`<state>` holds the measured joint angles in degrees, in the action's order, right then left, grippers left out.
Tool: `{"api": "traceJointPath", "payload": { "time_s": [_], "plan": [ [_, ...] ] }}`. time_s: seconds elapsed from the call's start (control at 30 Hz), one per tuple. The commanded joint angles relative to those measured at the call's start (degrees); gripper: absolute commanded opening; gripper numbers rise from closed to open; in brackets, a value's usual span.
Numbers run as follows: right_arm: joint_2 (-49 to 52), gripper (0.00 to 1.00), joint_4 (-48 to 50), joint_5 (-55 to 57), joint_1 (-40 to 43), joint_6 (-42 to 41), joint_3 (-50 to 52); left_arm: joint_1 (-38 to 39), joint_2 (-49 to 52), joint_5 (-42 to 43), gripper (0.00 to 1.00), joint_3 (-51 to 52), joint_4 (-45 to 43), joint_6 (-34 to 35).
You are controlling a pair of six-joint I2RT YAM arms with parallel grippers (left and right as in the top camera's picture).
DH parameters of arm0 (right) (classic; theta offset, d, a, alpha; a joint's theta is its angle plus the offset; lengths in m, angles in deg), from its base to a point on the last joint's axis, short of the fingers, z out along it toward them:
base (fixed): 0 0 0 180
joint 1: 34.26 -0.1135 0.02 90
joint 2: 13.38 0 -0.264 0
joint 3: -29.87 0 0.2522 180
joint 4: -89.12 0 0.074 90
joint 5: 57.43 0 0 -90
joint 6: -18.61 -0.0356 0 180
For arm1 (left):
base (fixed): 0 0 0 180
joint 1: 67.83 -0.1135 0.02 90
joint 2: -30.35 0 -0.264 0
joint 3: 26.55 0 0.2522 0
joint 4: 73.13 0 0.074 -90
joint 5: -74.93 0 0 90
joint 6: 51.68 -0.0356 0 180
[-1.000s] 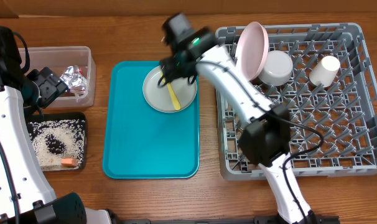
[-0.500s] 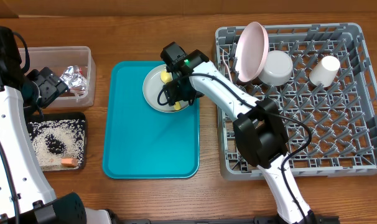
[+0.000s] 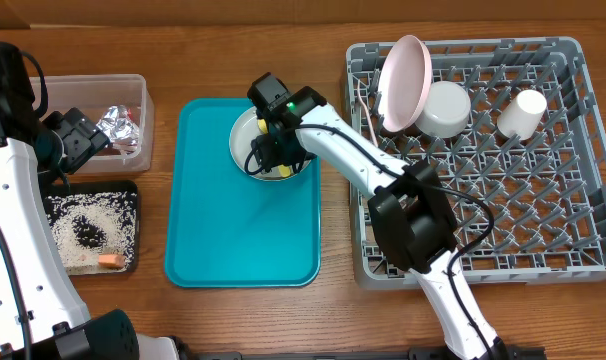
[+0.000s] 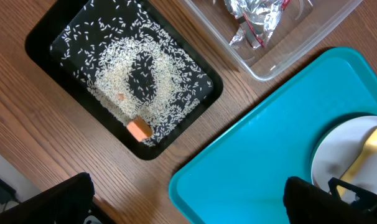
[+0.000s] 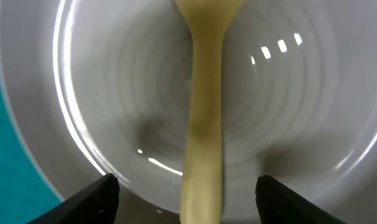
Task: Sort waste into correct bins and load items into the dishwasher rack
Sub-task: 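Grasp the yellow spoon with the right gripper and lift it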
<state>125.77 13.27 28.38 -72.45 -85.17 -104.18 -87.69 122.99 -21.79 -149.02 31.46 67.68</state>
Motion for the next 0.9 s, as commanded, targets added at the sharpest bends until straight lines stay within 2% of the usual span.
{"api": "traceJointPath", "payload": {
  "time_s": [0.0, 0.2, 0.3, 0.37, 0.43, 0.77, 0.83, 0.87],
  "plan": [
    [2.9, 0.73, 0.3, 1.0, 0.0, -1.3, 0.3, 0.0, -0.1, -0.8, 1.0, 0.3, -0.1, -1.1],
    [3.2, 0.52, 0.2, 1.1, -0.3, -1.3, 0.3, 0.0, -0.1, -0.8, 1.0, 0.3, -0.1, -1.1],
    [3.2, 0.34, 0.5, 1.1, -0.4, -1.3, 0.3, 0.0, -0.1, -0.8, 1.0, 0.3, -0.1, -1.1],
    [3.2, 0.28, 0.8, 1.1, -0.4, -1.3, 0.3, 0.0, -0.1, -0.8, 1.0, 0.3, -0.1, -1.1],
    [3.2, 0.17, 1.0, 1.1, -0.4, -1.3, 0.3, 0.0, -0.1, -0.8, 1.0, 0.3, -0.1, -1.1],
    [3.2, 0.06, 0.9, 1.1, -0.3, -1.3, 0.2, 0.0, -0.1, -0.8, 1.0, 0.3, -0.1, -1.1],
    [3.2, 0.06, 0.8, 1.1, -0.3, -1.3, 0.2, 0.0, -0.1, -0.8, 1.0, 0.3, -0.1, -1.1],
    [3.2, 0.1, 0.6, 1.1, -0.3, -1.3, 0.2, 0.0, -0.1, -0.8, 1.0, 0.3, -0.1, -1.1]
  ]
}}
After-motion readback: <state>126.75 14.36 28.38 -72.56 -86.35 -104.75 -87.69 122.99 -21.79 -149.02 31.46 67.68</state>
